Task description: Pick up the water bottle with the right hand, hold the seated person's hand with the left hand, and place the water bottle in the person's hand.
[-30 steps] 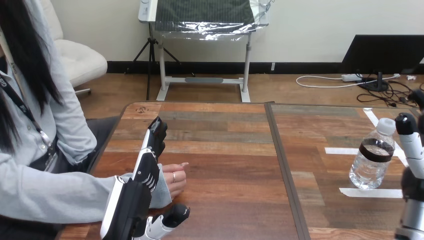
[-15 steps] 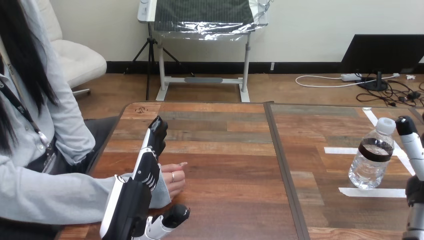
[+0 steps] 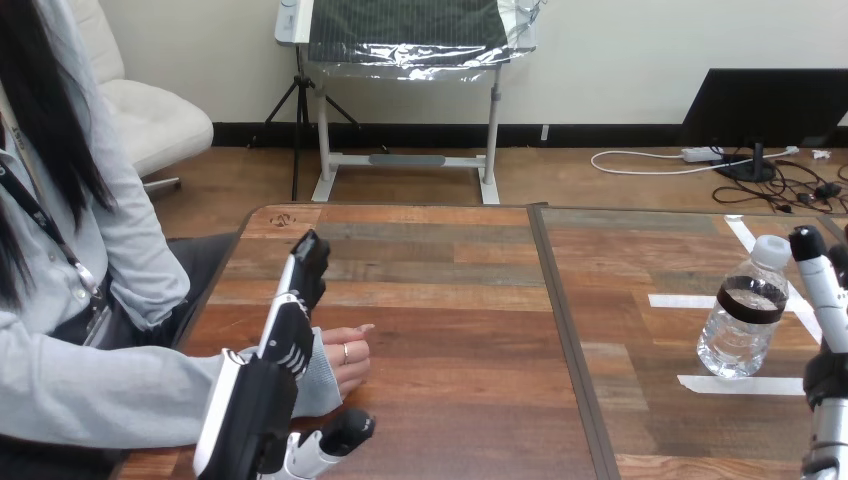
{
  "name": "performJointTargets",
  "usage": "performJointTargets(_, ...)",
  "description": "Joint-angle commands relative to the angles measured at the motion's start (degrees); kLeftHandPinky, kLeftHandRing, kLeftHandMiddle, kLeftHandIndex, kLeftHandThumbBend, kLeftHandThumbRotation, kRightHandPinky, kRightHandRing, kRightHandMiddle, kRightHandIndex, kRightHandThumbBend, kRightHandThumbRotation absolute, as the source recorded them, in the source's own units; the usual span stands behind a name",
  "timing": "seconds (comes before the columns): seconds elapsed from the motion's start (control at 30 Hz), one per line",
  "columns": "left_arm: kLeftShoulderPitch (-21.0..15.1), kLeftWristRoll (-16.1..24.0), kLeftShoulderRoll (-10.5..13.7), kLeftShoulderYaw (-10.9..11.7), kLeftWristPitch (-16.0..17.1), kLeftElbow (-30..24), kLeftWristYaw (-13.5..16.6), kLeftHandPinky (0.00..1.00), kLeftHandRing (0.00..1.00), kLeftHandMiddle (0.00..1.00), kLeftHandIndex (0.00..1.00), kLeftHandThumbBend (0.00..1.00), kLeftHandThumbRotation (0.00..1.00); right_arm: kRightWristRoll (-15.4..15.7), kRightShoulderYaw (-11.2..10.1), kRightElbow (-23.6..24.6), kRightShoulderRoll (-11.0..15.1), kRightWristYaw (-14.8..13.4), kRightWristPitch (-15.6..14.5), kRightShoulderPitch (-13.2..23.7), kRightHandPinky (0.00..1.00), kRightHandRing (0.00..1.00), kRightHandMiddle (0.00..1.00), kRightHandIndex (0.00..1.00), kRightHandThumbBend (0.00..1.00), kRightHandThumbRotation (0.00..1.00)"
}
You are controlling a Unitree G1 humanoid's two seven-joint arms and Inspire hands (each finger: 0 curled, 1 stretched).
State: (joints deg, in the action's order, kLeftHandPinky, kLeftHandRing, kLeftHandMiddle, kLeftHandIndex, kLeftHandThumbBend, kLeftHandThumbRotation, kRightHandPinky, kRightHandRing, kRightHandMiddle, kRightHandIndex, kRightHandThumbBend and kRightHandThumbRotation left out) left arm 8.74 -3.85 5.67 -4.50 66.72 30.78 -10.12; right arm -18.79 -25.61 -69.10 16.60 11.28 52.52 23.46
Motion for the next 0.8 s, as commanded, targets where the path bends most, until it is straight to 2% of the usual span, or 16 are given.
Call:
performJointTargets(0.0,-3.8,-1.0,-0.1,0.3,1.5,-0.7,-0.6,1.00,1.00,1.00,1.00,1.00,0.75,2.1,0.4,-1.8,2.4,-1.9,-2.3,4.9,1.00,1.00,1.00,1.00,1.00,0.50)
performJointTargets(0.3,-4.7,-2.3,0.4,0.3,3.4,0.7,-2.3,1.00,1.00,1.00,1.00,1.00,0.72,4.4,1.0,-3.6,3.2,-4.2,-6.9,5.7,1.00,1.00,1.00,1.00,1.00,0.49)
performJointTargets(0.5,-4.7,-2.8,0.5,0.5,3.4,0.7,-2.9,1.00,1.00,1.00,1.00,1.00,0.71,7.0,2.0,-4.3,3.4,-6.3,-8.3,5.9,1.00,1.00,1.00,1.00,1.00,0.49)
performJointTargets(0.7,-4.6,-3.4,0.4,0.5,3.5,0.6,-3.5,1.00,1.00,1.00,1.00,1.00,0.70,8.5,2.3,-4.9,3.6,-6.8,-11.4,6.4,1.00,1.00,1.00,1.00,0.99,0.48)
performJointTargets(0.77,-4.5,-3.8,0.3,0.4,3.6,0.6,-3.9,1.00,1.00,1.00,1.00,1.00,0.70,9.6,2.8,-5.1,3.8,-8.0,-12.6,6.6,1.00,1.00,1.00,1.00,0.99,0.47)
